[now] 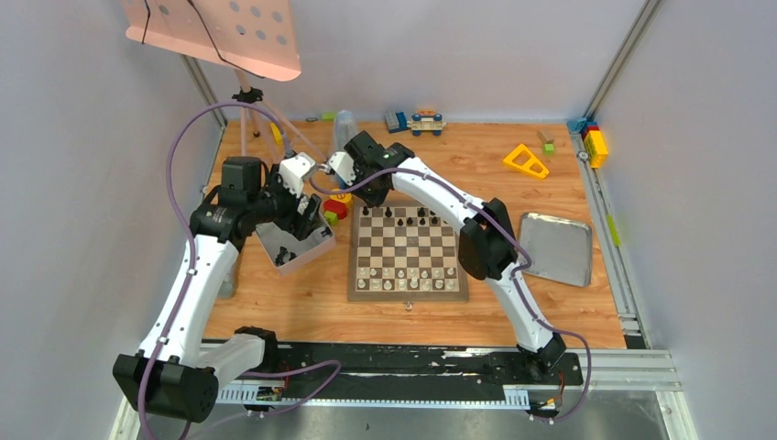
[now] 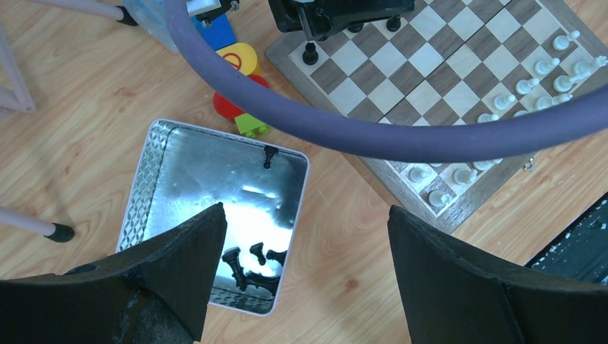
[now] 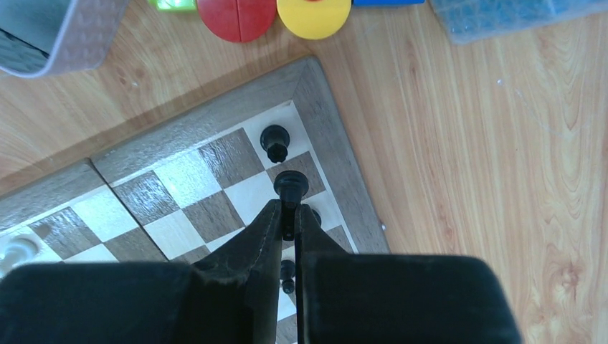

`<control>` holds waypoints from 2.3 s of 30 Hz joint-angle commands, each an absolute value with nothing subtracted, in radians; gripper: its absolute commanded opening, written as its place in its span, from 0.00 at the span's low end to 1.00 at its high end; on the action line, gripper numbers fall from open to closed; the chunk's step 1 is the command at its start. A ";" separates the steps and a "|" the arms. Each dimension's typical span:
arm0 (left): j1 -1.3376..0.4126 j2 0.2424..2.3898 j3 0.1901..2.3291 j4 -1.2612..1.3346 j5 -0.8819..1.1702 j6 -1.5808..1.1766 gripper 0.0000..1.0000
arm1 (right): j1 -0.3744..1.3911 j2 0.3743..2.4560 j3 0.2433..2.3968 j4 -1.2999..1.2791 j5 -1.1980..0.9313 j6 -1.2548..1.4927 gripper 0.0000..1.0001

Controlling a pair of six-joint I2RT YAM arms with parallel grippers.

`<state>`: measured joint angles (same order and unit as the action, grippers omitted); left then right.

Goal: Set up the chess pieces on the board
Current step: Place the chess piece on the chessboard.

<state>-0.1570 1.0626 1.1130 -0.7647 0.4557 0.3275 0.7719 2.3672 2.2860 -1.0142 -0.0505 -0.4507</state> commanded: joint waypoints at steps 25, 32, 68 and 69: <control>-0.150 1.058 1.118 -0.753 0.482 0.342 0.93 | 0.788 2.434 2.335 -1.049 0.054 -0.525 0.00; -0.151 1.060 1.119 -0.752 0.481 0.345 0.93 | 0.794 2.436 2.328 -1.054 0.059 -0.533 0.00; -0.150 1.062 1.109 -0.750 0.471 0.350 0.94 | 0.809 2.453 2.330 -1.053 0.085 -0.546 0.24; -0.151 1.062 1.107 -0.748 0.467 0.349 0.94 | 0.809 2.448 2.331 -1.052 0.085 -0.544 0.25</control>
<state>-0.1562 1.0641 1.1072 -0.7670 0.4622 0.3401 0.8040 2.4432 2.2925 -1.0576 0.0635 -0.5415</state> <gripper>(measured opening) 0.935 0.239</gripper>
